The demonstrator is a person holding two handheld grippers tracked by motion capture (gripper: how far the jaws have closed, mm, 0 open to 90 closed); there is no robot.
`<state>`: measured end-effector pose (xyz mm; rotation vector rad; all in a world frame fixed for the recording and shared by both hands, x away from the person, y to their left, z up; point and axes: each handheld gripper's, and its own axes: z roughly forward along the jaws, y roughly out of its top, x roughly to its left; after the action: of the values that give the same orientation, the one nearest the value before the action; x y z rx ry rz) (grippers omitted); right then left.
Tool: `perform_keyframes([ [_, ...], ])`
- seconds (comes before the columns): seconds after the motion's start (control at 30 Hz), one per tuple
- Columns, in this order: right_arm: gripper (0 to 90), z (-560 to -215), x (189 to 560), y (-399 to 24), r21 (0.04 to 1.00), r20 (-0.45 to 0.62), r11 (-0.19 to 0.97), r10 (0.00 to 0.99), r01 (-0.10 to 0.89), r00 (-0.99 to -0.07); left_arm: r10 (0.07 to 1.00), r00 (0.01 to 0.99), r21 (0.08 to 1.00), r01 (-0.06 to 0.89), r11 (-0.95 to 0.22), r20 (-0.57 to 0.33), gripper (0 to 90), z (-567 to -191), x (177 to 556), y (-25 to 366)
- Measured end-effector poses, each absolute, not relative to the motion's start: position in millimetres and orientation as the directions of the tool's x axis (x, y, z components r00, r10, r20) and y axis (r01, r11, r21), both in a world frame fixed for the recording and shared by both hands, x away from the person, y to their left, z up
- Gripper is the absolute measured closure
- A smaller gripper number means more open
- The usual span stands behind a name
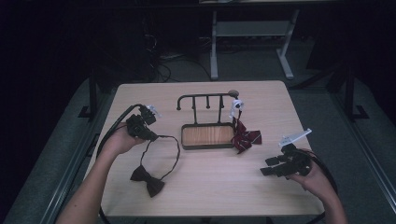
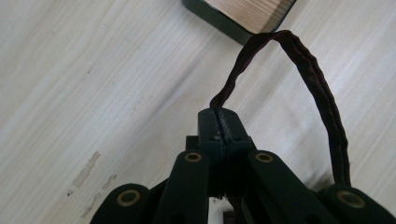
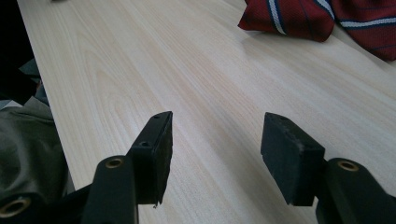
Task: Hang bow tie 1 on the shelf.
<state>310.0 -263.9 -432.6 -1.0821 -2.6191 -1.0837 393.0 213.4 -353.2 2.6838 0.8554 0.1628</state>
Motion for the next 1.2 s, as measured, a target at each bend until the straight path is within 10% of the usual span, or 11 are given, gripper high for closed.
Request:
perform_keyframes([
  [1.2, 43.5, -436, 311, -265, 0.575, 0.357, 0.488, 0.573, 0.657, -0.737, 0.497, 0.866, 0.355, 0.45, -0.819, 0.05, 89.7, -299, 368, 210],
])
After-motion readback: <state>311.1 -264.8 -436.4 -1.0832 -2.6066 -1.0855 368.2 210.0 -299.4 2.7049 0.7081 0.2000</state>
